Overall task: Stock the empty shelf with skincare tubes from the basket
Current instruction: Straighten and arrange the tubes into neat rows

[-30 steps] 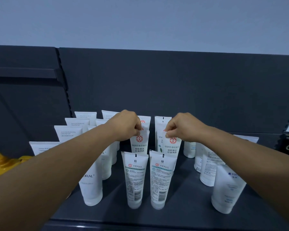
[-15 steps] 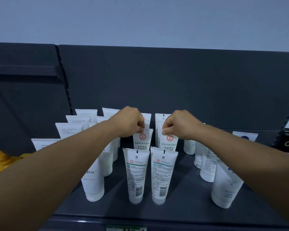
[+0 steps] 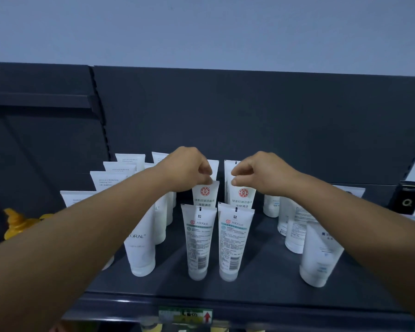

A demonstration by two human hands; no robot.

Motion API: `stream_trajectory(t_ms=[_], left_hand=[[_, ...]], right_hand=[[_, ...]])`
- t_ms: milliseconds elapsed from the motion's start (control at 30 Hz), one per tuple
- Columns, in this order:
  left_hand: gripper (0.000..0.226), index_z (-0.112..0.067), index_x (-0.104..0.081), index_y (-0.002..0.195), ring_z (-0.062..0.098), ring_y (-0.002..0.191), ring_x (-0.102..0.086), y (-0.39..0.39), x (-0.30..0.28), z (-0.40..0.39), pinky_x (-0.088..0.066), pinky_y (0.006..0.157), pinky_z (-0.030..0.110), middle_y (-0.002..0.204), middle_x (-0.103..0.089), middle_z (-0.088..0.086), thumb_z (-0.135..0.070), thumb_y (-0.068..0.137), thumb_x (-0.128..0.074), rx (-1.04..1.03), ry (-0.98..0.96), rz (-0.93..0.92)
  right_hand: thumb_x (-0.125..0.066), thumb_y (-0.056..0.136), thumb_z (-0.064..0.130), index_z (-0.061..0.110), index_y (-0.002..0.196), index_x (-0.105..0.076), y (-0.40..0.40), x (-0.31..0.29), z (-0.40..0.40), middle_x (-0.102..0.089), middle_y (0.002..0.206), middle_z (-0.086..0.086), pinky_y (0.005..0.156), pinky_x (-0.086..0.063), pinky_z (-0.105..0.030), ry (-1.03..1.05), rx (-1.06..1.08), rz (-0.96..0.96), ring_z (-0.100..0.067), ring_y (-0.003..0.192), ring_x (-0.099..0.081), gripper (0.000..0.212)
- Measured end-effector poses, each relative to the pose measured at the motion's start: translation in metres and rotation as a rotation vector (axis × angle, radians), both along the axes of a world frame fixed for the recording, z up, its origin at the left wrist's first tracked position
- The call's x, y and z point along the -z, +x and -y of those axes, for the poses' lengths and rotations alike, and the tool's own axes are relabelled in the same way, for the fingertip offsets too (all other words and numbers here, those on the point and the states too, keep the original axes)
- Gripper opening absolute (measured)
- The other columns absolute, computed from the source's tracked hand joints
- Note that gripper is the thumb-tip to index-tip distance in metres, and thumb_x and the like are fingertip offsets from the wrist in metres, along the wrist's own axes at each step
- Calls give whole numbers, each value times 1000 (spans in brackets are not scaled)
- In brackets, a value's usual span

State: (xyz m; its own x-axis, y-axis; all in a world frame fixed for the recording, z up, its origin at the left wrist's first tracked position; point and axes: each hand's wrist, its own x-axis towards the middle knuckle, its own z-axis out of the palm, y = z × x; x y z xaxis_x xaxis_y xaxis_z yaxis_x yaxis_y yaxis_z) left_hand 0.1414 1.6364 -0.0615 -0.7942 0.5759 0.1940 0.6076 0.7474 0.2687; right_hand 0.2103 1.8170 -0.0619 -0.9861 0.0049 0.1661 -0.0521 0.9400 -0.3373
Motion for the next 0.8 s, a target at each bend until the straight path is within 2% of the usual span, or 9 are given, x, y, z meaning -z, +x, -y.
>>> stream_trajectory(t_ms=[100,200,300,433,533,600,667,767,800], left_hand=[[20,-28,-75,98,6,92,-64,30,-8,13,-52,80,25,95,-72,-14,-39,83,-68,50,-18,63],[21,-26,-73,101,5,89,-64,51,-5,22,-52,82,23,97,-71,-14,-33,81,-72,76,-133,77],[22,-21,-71,106,11,93,-63,56,6,24,-52,85,27,104,-70,-8,-25,85,-67,57,-230,7],[28,-22,-61,116,9,76,-57,56,12,22,-50,76,28,109,-63,-2,-26,88,-63,55,-136,4],[30,-23,-57,123,-2,61,-44,58,12,20,-41,72,22,104,-60,-3,-18,94,-52,111,-84,26],[39,-24,-60,124,-3,64,-45,57,10,20,-39,73,19,107,-62,-5,-6,94,-42,124,-135,24],[47,-24,-63,122,1,74,-49,54,8,23,-42,76,18,115,-62,-5,3,90,-42,130,-202,20],[31,-25,-68,115,7,85,-46,45,8,24,-46,85,24,115,-59,-3,-9,90,-58,158,-266,-59],[25,-26,-70,111,8,88,-46,43,9,23,-47,89,28,114,-56,-3,-17,89,-63,168,-277,-88]], right_hand=[[-70,83,37,27,93,-75,28,-7,11,-71,90,12,78,-49,-21,-68,-65,24,-3,88,-63,15],[-71,82,29,28,84,-70,44,-3,19,-69,84,13,67,-46,-13,-30,-103,54,-1,80,-62,3],[-60,87,15,32,82,-65,48,3,23,-65,82,16,57,-39,-7,51,-115,69,1,72,-56,18],[-44,93,5,29,96,-74,50,4,23,-64,91,19,64,-38,-4,82,-93,103,5,80,-55,39],[-50,92,7,29,99,-74,54,2,21,-60,81,23,62,-37,-3,121,-101,99,4,77,-54,34],[-55,89,10,31,96,-74,55,3,18,-58,76,20,61,-38,-5,143,-111,89,0,72,-53,29],[-65,85,15,33,91,-73,54,6,14,-56,86,15,64,-37,-9,161,-127,81,-2,77,-52,21],[-73,81,32,33,82,-72,52,11,11,-51,100,14,69,-33,-10,190,-141,30,0,86,-46,1],[-72,81,34,31,80,-71,51,12,11,-54,100,14,70,-34,-12,191,-127,9,-2,88,-47,4]])
